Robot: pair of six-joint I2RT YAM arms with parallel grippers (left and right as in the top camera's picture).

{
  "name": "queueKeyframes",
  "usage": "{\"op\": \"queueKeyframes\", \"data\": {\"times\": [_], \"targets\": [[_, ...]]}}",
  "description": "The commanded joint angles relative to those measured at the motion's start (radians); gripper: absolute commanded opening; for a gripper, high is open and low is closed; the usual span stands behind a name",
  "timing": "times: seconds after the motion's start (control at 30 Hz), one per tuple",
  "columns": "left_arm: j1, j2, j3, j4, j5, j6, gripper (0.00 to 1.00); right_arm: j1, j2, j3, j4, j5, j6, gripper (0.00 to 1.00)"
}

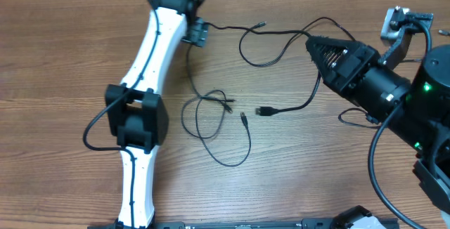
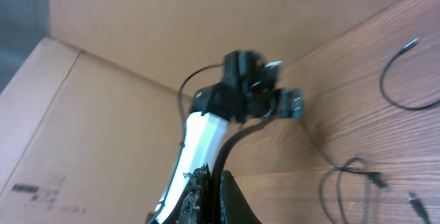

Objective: Untangle cables

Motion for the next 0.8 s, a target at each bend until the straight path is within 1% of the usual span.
{"op": "queueKeyframes", "data": {"times": [0.0, 0.2, 0.3, 0.37, 0.47, 0.6, 0.63, 0.67, 0.7, 0.73, 0.77], "targets": [[0.082, -0.01, -0.003, -0.013, -0.069, -0.026, 0.99, -0.005, -0.023, 0.025, 0.004, 0.145, -0.014, 0.04], [0.174, -0.09, -0.003, -0.013, 0.078, 0.111, 0.99, -0.008, -0.023, 0.025, -0.032, 0.343, -0.04, 0.04], [0.204, -0.145, -0.003, -0.012, 0.134, 0.168, 1.0, -0.025, -0.023, 0.025, -0.041, 0.356, -0.04, 0.04], [0.214, -0.186, -0.003, -0.013, 0.167, 0.23, 1.0, -0.043, -0.023, 0.025, -0.046, 0.356, -0.04, 0.04], [0.218, -0.247, -0.003, -0.018, 0.193, 0.301, 1.0, -0.08, -0.021, 0.025, -0.058, 0.355, -0.04, 0.04], [0.217, -0.31, -0.003, -0.032, 0.275, 0.349, 0.99, -0.119, -0.018, 0.025, -0.078, 0.343, -0.04, 0.04], [0.217, -0.319, -0.003, -0.034, 0.298, 0.354, 0.87, -0.123, -0.018, 0.025, -0.082, 0.344, -0.04, 0.04], [0.217, -0.326, -0.003, -0.036, 0.316, 0.353, 0.7, -0.127, -0.019, 0.025, -0.085, 0.344, -0.04, 0.04], [0.217, -0.329, -0.003, -0.039, 0.33, 0.353, 0.57, -0.131, -0.019, 0.025, -0.091, 0.344, -0.04, 0.04], [0.217, -0.33, -0.003, -0.044, 0.346, 0.353, 0.29, -0.135, -0.018, 0.025, -0.095, 0.344, -0.04, 0.04], [0.217, -0.33, -0.003, -0.05, 0.359, 0.353, 0.07, -0.14, -0.018, 0.025, -0.1, 0.344, -0.041, 0.04]]}}
